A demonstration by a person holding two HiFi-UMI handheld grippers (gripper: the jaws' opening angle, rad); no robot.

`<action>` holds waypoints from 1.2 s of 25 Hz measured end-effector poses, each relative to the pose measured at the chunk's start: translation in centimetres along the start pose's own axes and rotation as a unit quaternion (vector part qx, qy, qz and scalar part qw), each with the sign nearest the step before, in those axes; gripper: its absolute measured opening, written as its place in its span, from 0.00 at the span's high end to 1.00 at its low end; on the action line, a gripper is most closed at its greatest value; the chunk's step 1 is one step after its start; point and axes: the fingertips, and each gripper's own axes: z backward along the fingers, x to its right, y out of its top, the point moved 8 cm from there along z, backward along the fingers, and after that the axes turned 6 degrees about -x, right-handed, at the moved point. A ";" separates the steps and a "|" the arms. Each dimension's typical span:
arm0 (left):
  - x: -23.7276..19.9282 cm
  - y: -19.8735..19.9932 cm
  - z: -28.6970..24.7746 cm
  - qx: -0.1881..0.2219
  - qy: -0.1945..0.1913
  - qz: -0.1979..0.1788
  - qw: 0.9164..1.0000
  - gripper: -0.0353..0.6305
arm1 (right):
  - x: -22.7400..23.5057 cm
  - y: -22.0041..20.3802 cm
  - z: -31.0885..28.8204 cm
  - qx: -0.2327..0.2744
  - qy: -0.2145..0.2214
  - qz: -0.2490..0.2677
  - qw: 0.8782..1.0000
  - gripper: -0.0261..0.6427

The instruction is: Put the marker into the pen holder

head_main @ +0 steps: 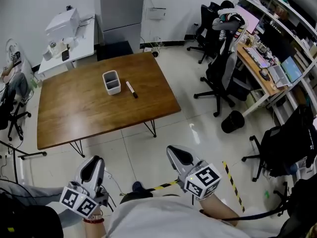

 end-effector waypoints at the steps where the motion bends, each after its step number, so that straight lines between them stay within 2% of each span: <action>1: -0.8 0.4 -0.3 0.003 0.001 -0.001 1.000 0.85 | 0.2 0.4 -0.9 0.000 -0.004 -0.002 1.000 0.96; 7: -6.0 1.4 -2.2 -0.004 0.009 0.004 1.000 0.85 | 1.6 1.7 -5.5 -0.013 -0.016 -0.008 1.000 0.96; 12: -8.8 0.8 -5.4 -0.006 0.016 0.022 1.000 0.85 | 5.4 2.8 -9.7 -0.007 -0.013 -0.015 1.000 0.96; 19: -13.9 5.0 -11.2 0.006 0.054 0.015 0.998 0.85 | 10.2 7.9 -20.0 -0.007 0.041 0.007 0.999 0.96; 23: -15.9 6.7 -15.3 0.018 0.066 0.009 0.998 0.85 | 13.3 10.3 -23.9 0.015 0.079 0.009 0.997 0.96; 26: -16.6 7.0 -18.1 0.009 0.068 0.011 0.998 0.85 | 15.2 10.9 -25.9 0.012 0.104 0.000 0.994 0.96; 30: -17.8 6.5 -20.6 -0.005 0.086 0.024 0.996 0.85 | 17.6 10.0 -28.4 -0.014 0.116 -0.011 0.993 0.96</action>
